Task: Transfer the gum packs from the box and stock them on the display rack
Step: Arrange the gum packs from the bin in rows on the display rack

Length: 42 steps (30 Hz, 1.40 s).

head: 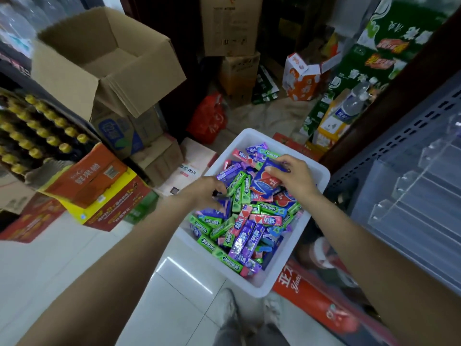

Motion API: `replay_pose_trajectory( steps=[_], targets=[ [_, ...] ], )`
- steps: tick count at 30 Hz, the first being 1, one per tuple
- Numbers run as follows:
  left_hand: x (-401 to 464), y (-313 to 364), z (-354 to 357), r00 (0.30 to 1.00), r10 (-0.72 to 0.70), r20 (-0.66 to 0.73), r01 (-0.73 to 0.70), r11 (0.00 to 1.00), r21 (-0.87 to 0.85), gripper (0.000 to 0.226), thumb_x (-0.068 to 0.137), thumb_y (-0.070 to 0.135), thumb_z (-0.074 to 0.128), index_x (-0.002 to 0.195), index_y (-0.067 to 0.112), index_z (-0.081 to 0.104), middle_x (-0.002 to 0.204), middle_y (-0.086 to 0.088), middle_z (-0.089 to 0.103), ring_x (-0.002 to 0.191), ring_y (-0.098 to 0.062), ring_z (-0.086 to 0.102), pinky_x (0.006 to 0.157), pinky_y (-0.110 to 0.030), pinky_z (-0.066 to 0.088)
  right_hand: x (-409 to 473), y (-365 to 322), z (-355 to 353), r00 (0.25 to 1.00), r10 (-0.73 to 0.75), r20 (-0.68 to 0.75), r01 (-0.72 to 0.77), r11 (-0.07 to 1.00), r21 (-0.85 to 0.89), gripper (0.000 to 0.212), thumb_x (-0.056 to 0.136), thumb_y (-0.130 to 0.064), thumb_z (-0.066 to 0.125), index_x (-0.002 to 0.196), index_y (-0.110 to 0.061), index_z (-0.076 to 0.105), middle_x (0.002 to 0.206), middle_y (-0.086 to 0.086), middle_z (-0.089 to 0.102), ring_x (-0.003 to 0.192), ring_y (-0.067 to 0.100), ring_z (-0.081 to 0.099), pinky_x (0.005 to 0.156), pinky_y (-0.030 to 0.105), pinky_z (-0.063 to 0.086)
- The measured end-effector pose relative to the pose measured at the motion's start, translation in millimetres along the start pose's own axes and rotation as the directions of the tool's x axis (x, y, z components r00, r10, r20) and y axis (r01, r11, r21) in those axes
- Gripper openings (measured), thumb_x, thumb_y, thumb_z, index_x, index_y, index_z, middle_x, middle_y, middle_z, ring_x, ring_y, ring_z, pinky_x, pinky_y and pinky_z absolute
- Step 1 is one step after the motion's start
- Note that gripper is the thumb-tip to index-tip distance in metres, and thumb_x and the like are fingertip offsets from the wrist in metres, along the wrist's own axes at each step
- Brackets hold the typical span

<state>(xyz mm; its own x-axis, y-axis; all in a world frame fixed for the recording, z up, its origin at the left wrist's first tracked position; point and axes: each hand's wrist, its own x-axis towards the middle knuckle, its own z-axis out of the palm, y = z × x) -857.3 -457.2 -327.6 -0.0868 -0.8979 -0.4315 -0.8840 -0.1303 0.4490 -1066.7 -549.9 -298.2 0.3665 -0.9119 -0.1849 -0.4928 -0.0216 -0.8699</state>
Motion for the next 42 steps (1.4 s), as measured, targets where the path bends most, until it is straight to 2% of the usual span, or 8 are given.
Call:
replay_pose_trajectory(
  steps=[9,15,20,25,31,34,38,42],
  targets=[
    [-8,1,16,0.997,0.063,-0.039,-0.043,0.922,0.385,0.066,0.075,0.041,0.073,0.13,0.02,0.045,0.126,-0.003,0.048,0.116,-0.023,0.046,0.095,-0.038,0.036,-9,-17,10,0.998,0.048,0.034,-0.049,0.999,0.013,0.017,0.084,-0.02,0.069,0.075,-0.03,0.058,0.092,0.006,0.066,0.093,0.028,0.064,0.086,0.053,0.051],
    [-10,12,1,0.928,-0.018,-0.373,-0.028,0.993,-0.116,0.053,0.072,0.03,0.074,0.116,0.008,0.054,0.104,-0.008,0.053,0.094,-0.024,0.053,0.074,-0.028,0.04,-11,-23,1,0.991,0.132,0.012,-0.132,0.985,0.109,0.009,0.089,-0.018,0.063,0.097,-0.017,0.059,0.099,0.01,0.063,0.095,0.028,0.065,0.08,0.05,0.055],
    [-1,63,-34,0.839,-0.19,-0.51,-0.198,0.767,-0.611,0.042,0.08,0.019,0.071,0.117,0.015,0.052,0.089,0.012,0.059,0.074,0.004,0.06,0.068,-0.012,0.048,-22,-47,-38,0.981,0.193,-0.034,-0.168,0.918,0.36,0.029,0.095,-0.012,0.052,0.122,-0.02,0.053,0.096,-0.001,0.059,0.083,0.012,0.063,0.07,0.034,0.058],
    [19,132,-74,0.837,-0.164,-0.522,-0.308,0.648,-0.697,0.036,0.085,0.023,0.069,0.116,0.017,0.052,0.089,0.014,0.058,0.079,-0.005,0.061,0.07,-0.023,0.054,-33,-60,-117,0.956,0.257,-0.139,-0.144,0.829,0.54,0.004,0.094,-0.015,0.054,0.093,-0.015,0.058,0.098,0.006,0.059,0.085,0.01,0.06,0.068,0.03,0.057],
    [42,246,-98,0.851,-0.094,-0.517,-0.389,0.55,-0.739,0.029,0.078,0.028,0.076,0.09,0.022,0.05,0.095,-0.003,0.065,0.089,-0.019,0.064,0.083,-0.043,0.053,-63,-57,-217,0.949,0.19,-0.253,0.056,0.688,0.724,0.015,0.086,-0.003,0.062,0.079,-0.009,0.05,0.073,0.005,0.069,0.068,0.011,0.067,0.055,0.025,0.056],
    [47,307,-103,0.838,-0.011,-0.545,-0.45,0.549,-0.704,0.035,0.078,0.017,0.076,0.094,0.01,0.046,0.081,0.003,0.058,0.073,-0.009,0.057,0.069,-0.026,0.048,-79,-47,-258,0.945,0.197,-0.261,0.078,0.639,0.765,0.018,0.085,0.006,0.057,0.088,-0.01,0.051,0.084,0.009,0.065,0.063,0.01,0.068,0.058,0.028,0.058],
    [61,364,-104,0.832,0.042,-0.553,-0.48,0.553,-0.68,0.038,0.076,0.019,0.077,0.105,0.006,0.056,0.096,-0.009,0.067,0.09,-0.024,0.065,0.083,-0.043,0.054,-100,-36,-305,0.973,0.14,-0.182,0.063,0.6,0.798,0.041,0.087,0.012,0.044,0.122,-0.009,0.051,0.097,0.009,0.066,0.069,0.01,0.067,0.06,0.026,0.057],
    [73,404,-98,0.884,0.085,-0.461,-0.442,0.477,-0.76,0.031,0.086,0.011,0.066,0.116,0.009,0.055,0.111,-0.014,0.063,0.095,-0.026,0.064,0.081,-0.043,0.056,-113,-27,-345,0.978,0.099,-0.182,0.076,0.644,0.761,0.052,0.088,0.011,0.041,0.128,-0.021,0.049,0.097,0.007,0.067,0.072,0.011,0.065,0.059,0.026,0.057]
  ],
)
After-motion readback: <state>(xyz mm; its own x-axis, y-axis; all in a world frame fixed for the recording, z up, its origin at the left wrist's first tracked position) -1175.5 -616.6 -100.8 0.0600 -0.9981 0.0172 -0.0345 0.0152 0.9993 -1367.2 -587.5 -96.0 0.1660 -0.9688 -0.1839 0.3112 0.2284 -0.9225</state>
